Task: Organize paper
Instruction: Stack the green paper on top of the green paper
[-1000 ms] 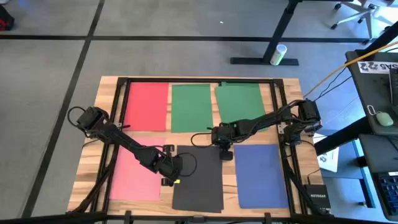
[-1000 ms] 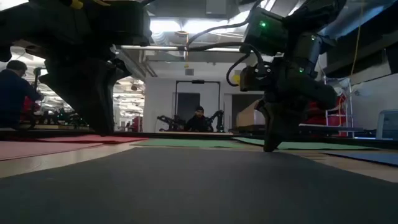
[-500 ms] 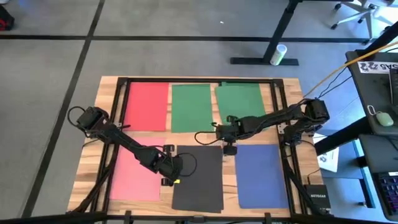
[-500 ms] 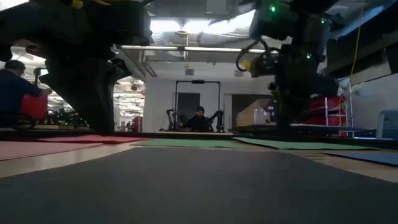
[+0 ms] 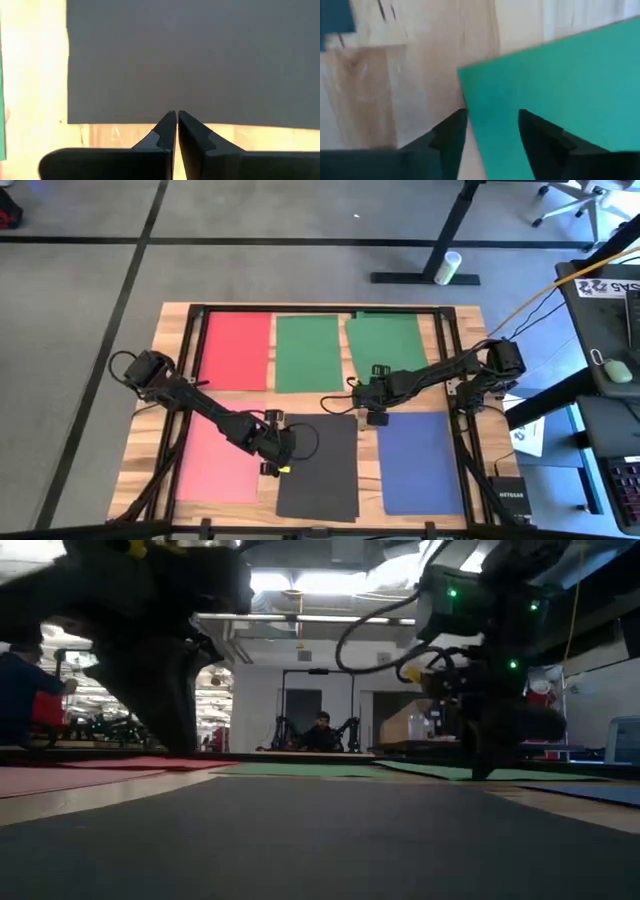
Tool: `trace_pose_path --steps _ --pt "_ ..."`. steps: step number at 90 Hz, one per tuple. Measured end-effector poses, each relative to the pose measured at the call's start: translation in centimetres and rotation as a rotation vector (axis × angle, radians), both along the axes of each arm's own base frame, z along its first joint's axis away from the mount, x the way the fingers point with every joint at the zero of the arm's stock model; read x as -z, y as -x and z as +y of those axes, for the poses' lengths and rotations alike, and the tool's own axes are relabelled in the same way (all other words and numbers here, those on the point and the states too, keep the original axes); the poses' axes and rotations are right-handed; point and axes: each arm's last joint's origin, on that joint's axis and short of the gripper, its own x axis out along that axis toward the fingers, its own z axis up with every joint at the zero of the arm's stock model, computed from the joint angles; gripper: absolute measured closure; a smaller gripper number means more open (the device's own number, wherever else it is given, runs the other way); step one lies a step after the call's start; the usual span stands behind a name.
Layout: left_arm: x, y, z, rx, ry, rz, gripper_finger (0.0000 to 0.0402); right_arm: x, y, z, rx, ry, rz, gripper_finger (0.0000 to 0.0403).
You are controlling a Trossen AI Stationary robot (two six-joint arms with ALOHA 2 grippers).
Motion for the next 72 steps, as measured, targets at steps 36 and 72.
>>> trace_pose_path --steps 36,72 --pt "0.0 -0.6 1.6 0.039 -0.046 0.028 0.0402 0.4 0.0 -0.3 -0.026 -0.019 -0.019 0.0299" --pt "0.0 -0.7 1.9 0.037 -0.048 0.029 0.0402 0.4 -0.3 -1.4 -0.034 -0.004 -0.027 0.0401"
